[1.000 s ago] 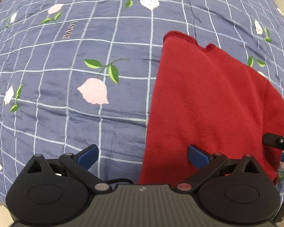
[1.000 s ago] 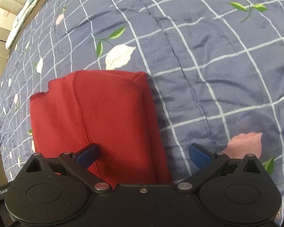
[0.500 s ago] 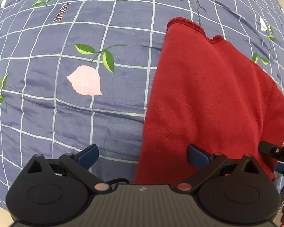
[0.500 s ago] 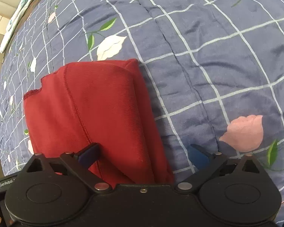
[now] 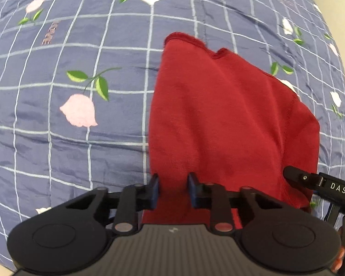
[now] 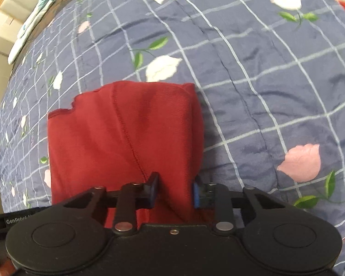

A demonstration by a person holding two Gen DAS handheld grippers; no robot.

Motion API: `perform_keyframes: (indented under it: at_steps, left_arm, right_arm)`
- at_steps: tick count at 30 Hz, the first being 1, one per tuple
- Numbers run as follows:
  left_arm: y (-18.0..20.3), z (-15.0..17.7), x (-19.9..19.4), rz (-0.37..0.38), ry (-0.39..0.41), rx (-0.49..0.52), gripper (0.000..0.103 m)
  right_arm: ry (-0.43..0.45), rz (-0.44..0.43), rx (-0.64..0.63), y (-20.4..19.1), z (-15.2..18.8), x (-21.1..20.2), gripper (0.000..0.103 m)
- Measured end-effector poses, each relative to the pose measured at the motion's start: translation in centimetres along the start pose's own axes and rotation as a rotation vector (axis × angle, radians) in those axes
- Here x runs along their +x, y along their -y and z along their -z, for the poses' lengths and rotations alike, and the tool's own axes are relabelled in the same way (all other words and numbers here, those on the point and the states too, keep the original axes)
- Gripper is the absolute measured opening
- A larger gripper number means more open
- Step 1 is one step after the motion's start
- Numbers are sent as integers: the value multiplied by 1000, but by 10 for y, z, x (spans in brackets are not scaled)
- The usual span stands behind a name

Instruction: Fold small clothes

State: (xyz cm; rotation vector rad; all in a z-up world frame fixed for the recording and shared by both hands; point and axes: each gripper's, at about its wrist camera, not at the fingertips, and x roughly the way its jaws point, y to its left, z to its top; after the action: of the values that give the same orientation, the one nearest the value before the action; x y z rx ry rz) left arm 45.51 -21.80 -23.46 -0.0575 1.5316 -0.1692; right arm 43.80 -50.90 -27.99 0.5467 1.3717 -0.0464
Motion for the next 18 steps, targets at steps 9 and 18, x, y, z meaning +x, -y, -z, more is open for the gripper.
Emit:
perform_keyframes:
  at_steps: [9, 18]
  left_arm:
    - [1, 7, -35, 32, 64, 54, 17]
    - [-20, 12, -81, 31, 164, 92, 17]
  right_arm:
    - [104, 22, -151, -45, 16, -36, 20]
    - [164, -16, -297, -107, 36, -52, 15]
